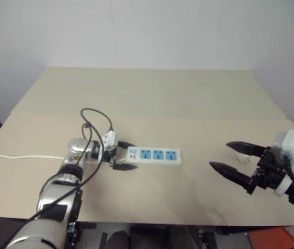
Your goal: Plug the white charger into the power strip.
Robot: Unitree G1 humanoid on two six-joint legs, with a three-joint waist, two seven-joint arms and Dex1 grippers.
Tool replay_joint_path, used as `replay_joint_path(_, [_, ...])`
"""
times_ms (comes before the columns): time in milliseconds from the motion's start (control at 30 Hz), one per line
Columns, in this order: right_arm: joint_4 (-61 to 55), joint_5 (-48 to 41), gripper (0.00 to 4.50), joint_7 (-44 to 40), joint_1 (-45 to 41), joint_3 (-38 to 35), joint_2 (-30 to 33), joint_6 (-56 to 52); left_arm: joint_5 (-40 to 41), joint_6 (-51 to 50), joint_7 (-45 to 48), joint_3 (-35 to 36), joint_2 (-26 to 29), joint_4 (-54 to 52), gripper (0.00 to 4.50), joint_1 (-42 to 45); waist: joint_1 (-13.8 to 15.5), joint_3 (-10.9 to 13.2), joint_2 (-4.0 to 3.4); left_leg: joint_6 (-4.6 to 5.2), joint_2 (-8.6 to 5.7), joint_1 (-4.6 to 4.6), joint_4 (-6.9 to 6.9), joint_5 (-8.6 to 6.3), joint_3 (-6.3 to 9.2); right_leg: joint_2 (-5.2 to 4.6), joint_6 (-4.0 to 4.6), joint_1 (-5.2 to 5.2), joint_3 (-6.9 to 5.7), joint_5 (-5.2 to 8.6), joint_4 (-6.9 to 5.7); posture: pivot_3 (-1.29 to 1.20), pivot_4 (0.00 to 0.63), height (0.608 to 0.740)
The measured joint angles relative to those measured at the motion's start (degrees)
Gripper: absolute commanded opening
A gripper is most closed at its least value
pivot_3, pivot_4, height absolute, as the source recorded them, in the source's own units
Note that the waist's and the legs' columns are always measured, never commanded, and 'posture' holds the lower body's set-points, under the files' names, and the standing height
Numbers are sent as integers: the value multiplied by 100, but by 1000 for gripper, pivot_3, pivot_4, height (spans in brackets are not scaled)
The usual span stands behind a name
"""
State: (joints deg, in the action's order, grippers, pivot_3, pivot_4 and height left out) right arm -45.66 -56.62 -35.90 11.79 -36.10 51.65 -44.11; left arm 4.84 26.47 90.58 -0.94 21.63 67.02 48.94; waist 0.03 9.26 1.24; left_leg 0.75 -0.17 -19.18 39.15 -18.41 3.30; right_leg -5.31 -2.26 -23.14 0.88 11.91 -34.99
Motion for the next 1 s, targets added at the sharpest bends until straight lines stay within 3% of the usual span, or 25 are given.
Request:
replay_joint_path(633, [2, -64, 4500, 180, -143, 84, 80, 0, 226, -13, 93, 95, -40, -409, 4482, -394, -1, -4, -6, 0, 0, 2, 0, 0, 0, 0, 0, 4, 1, 0, 1, 0, 150, 740])
replay_joint_path(800, [10, -65, 4500, 176, -156, 84, 81, 0, 218, 85, 26, 86, -57, -408, 3288, -447, 1, -10, -15, 0, 0, 4, 0, 0, -1, 0, 0, 5, 2, 0, 4, 0, 150, 740])
replay_joint_path(1000, [26, -71, 4500, 147, -193, 81, 139, 0, 196, 117, 12, 60, -74, -400, 3270, -463, 5, -19, -23, 0, 0, 7, 0, 0, -2, 0, 0, 9, 3, 0, 5, 0, 150, 740])
